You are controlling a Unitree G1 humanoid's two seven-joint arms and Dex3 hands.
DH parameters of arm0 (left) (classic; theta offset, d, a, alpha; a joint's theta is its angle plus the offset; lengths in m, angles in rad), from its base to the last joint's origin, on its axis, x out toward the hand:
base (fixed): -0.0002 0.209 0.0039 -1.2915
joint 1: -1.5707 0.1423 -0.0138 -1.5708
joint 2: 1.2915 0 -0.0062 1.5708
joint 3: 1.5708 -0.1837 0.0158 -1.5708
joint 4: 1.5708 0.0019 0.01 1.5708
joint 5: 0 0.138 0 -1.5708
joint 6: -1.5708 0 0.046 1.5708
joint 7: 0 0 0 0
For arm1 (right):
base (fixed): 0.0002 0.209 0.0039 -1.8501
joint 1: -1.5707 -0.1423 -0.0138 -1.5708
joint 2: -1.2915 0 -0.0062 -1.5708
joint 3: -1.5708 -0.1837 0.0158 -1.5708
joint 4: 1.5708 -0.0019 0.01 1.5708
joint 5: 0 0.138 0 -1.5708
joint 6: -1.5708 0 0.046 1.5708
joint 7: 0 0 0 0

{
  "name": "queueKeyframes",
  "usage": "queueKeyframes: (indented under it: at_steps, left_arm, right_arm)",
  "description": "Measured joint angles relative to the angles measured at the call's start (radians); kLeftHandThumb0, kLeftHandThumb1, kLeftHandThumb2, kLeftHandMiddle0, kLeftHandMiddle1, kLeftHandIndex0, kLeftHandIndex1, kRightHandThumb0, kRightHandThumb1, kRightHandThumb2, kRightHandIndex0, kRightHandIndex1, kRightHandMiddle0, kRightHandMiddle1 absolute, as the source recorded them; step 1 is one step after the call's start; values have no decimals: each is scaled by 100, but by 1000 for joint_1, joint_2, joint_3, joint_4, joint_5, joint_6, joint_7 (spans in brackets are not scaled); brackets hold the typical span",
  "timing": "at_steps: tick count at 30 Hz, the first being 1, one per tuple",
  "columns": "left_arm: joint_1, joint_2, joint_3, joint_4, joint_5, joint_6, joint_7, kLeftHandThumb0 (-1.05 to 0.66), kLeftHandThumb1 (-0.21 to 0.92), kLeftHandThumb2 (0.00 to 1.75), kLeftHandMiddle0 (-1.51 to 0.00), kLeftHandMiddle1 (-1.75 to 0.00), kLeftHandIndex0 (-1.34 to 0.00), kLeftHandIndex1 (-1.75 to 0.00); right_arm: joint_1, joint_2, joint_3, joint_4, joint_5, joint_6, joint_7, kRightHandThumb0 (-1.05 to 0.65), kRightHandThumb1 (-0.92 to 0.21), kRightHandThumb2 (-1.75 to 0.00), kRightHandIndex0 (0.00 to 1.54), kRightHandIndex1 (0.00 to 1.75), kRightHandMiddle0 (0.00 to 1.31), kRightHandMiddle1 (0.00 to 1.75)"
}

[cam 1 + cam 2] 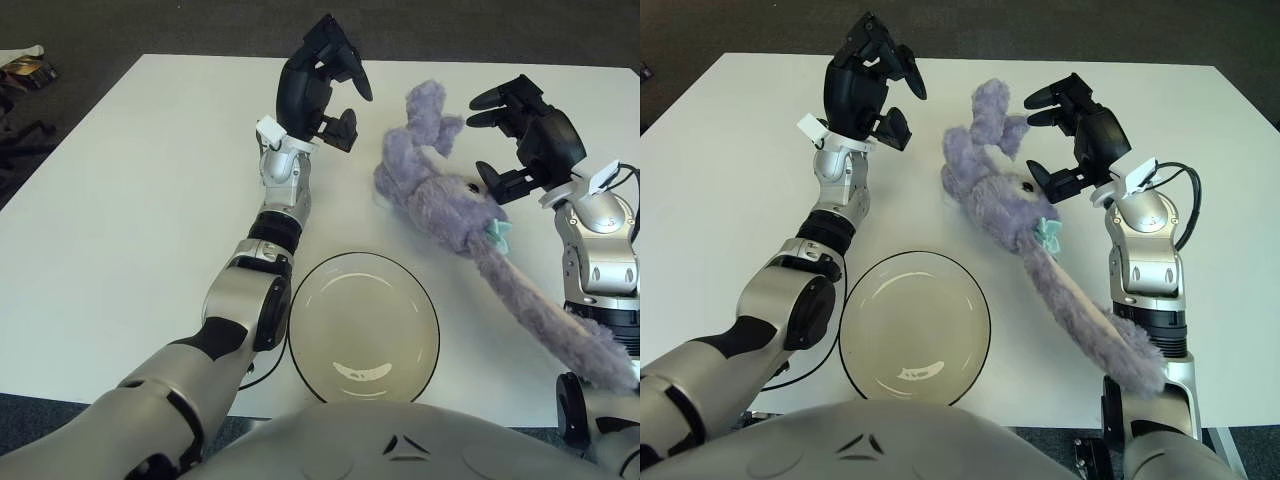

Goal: Put the doll into the plate.

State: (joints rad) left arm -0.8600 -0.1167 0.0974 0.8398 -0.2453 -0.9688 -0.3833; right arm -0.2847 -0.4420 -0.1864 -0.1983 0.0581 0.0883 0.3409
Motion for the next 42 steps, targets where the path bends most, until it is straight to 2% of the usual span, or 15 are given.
queueKeyframes:
  at_steps: [10,17,24,35,42]
  left_arm:
    - [0,1,17,16,23,-14,23,0,-9,174,-95,-163,-69,-175]
    - [-1,4,23,31,28,-27,26,0,-8,174,-94,-166,-68,-175]
    - [-2,14,21,37,30,-29,15,0,-8,172,-93,-162,-69,-175]
    - [-1,63,-17,0,10,94,-119,0,-6,163,-98,-140,-73,-175]
    - [0,91,-34,-32,22,155,-147,0,-3,155,-99,-127,-75,-175]
  right_arm:
    - [12,-36,2,-45,-63,29,-8,6,2,-150,8,110,14,138]
    - [32,-77,1,-91,-130,100,-14,-1,0,-146,6,108,13,138]
    - [39,-101,-6,-116,-164,138,-21,0,0,-146,6,106,15,137]
    - [58,-120,-8,-183,-159,232,-10,-2,-1,-143,5,101,14,137]
    - [57,-117,-20,-208,-111,286,-1,8,-1,-148,4,98,14,137]
